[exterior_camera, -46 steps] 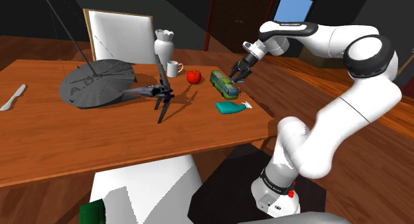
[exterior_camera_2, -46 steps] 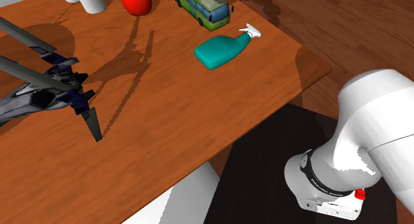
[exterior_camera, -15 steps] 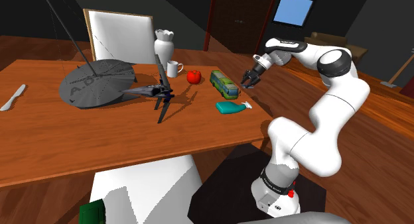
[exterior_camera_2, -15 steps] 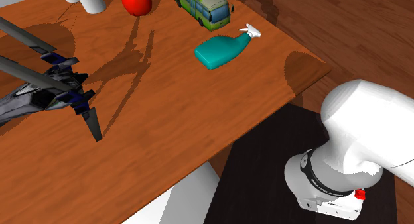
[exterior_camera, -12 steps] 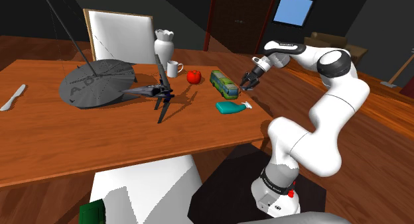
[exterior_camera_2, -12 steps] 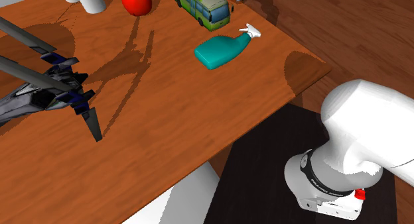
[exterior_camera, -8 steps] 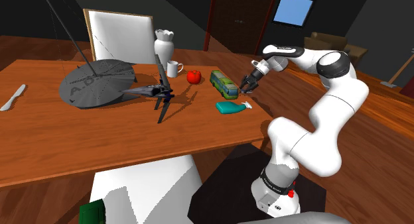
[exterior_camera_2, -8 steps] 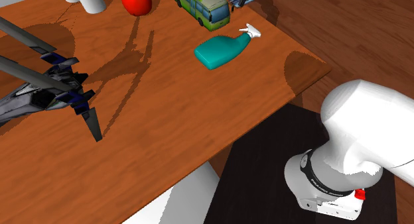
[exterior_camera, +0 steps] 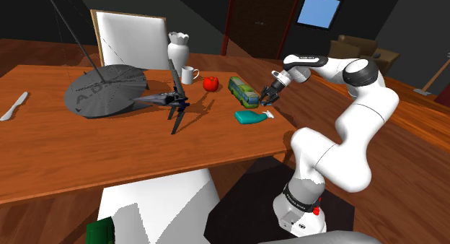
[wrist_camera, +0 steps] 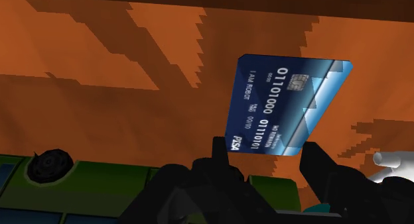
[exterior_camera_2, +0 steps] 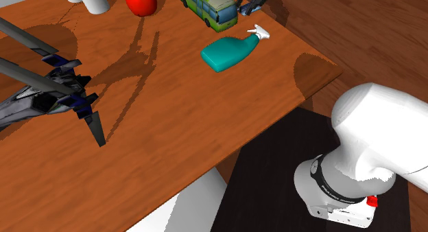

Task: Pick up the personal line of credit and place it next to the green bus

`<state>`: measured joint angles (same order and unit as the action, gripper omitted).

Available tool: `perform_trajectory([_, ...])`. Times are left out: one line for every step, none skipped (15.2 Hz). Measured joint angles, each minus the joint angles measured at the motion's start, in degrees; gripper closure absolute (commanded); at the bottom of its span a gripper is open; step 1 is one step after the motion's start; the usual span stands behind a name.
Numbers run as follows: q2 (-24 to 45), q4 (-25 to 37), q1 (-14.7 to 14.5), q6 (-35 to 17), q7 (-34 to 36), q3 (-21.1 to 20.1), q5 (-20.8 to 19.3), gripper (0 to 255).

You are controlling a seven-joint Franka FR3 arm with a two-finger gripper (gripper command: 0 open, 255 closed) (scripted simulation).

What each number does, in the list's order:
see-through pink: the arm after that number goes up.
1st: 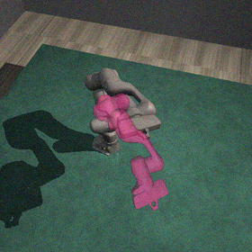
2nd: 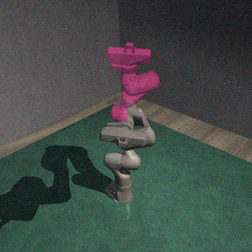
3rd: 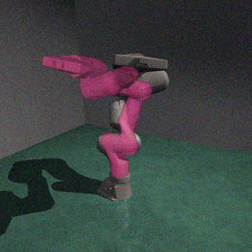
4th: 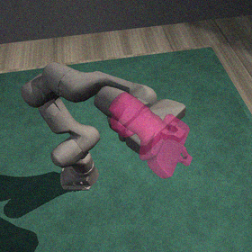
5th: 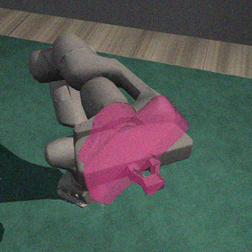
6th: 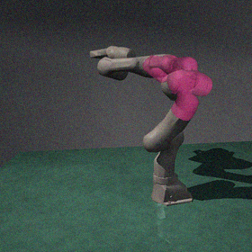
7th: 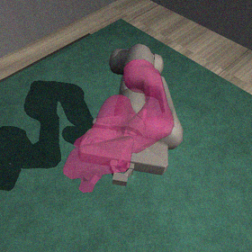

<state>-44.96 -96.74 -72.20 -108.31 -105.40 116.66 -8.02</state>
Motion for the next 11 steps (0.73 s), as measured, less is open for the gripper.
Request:
perform_trajectory([-0.01,-0.02,0.00,-0.03,0.00,0.01,-0.01,255])
perform_trajectory([-0.02,-0.02,-0.01,-0.05,-0.01,0.02,-0.02,255])
perform_trajectory([-0.03,-0.02,-0.02,-0.06,-0.01,0.03,-0.02,255])
perform_trajectory([-0.03,-0.02,-0.02,-0.06,-0.01,0.03,-0.02,255])
perform_trajectory([-0.03,-0.02,-0.02,-0.06,-0.01,0.03,-0.02,0])
perform_trajectory([-0.03,-0.02,-0.02,-0.06,-0.01,0.03,-0.02,0])
perform_trajectory([-0.03,-0.02,-0.02,-0.06,-0.01,0.03,-0.02,0])
perform_trajectory([-0.03,-0.02,-0.02,-0.06,-0.01,0.03,-0.02,0])
perform_trajectory([-0.03,-0.02,-0.02,-0.06,-0.01,0.03,-0.02,0])
perform_trajectory([-0.03,-0.02,-0.02,-0.06,-0.01,0.03,-0.02,0])
perform_trajectory([-0.03,-0.02,-0.02,-0.06,-0.01,0.03,-0.02,0])
